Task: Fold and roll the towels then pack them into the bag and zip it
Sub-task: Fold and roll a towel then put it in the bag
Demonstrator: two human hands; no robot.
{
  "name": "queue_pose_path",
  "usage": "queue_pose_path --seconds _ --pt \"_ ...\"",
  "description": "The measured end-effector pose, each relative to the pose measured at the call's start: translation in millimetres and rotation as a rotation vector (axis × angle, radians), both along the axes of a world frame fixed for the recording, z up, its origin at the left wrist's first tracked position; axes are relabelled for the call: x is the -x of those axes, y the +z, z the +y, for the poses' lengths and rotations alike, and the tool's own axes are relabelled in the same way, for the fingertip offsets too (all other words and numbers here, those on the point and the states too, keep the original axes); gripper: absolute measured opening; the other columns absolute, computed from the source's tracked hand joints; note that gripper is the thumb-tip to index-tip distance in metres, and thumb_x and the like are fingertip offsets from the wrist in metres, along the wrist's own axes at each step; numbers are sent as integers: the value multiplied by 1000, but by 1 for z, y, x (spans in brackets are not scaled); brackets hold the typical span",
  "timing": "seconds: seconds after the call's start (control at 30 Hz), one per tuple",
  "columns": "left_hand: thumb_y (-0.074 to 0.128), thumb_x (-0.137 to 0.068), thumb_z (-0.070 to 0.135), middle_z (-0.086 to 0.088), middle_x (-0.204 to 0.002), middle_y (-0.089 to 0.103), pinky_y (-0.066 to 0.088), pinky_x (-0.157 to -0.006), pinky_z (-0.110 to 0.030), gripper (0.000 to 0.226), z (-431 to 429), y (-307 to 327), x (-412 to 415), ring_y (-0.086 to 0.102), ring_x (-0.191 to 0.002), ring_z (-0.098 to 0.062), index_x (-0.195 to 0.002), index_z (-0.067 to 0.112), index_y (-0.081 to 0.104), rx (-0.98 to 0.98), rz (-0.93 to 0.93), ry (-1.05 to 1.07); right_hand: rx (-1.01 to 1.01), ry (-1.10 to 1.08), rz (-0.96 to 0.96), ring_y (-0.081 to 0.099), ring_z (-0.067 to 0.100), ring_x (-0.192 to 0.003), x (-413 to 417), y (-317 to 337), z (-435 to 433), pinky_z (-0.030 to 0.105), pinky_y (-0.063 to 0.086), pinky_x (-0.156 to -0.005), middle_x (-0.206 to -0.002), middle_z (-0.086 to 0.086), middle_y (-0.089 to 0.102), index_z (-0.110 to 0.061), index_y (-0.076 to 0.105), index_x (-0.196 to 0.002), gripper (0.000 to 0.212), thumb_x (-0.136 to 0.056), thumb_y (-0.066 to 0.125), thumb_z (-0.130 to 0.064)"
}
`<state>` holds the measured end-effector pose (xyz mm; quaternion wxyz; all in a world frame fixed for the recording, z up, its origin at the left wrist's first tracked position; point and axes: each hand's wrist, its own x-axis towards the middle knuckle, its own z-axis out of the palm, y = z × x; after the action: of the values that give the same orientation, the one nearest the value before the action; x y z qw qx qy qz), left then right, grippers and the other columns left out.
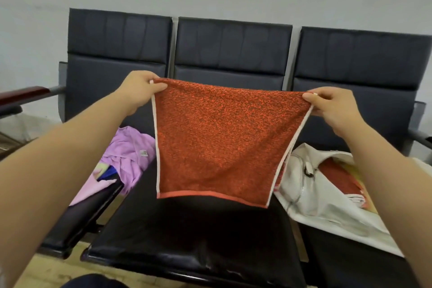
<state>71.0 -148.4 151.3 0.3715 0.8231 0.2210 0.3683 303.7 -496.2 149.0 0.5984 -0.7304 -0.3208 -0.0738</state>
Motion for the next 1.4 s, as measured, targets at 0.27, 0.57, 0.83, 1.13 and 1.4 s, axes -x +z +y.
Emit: queue_pose_path --seconds 0.27,0.57,0.83,1.13,1.4 --pt "68 -81 -3 9 -61 68 52 -75 -22 17 -5 -10 5 63 -63 -3 -80 14 64 262 -206 -141 -25 -53 -4 58 11 -69 4 -5 5 31 53 -69 -78 2 61 -17 61 -80 28 -101 45 -22" --pt "46 -99 23 -4 -73 54 37 -69 -30 27 -12 -4 -2 47 -69 -16 -87 4 60 -145 -80 62 -78 242 178 66 7 -64 17 6 7 22 53 -61 -70 -4 69 -13 64 -82 8 -89 64 -8" --pt "57 -94 14 -1 -73 61 50 -58 -24 17 -7 -10 4 58 -58 -6 -79 20 63 227 -118 -71 -154 113 342 67 20 -80 5 -13 12 38 55 -83 -86 9 72 -9 72 -88 9 -90 65 -13" --pt "54 -90 8 -4 -49 52 36 -36 -15 25 -76 8 -31 51 -42 -13 -65 11 51 633 -97 -117 59 -218 179 57 23 -71 39 -1 92 35 52 -77 -63 2 56 -24 47 -50 42 -77 75 -39" --pt "47 -91 8 -1 -90 70 46 -73 -27 20 -131 26 -50 65 -82 -12 -87 16 64 351 -32 -396 -98 180 204 68 16 -82 109 10 134 32 52 -79 -77 -2 71 -24 70 -71 33 -94 56 -42"
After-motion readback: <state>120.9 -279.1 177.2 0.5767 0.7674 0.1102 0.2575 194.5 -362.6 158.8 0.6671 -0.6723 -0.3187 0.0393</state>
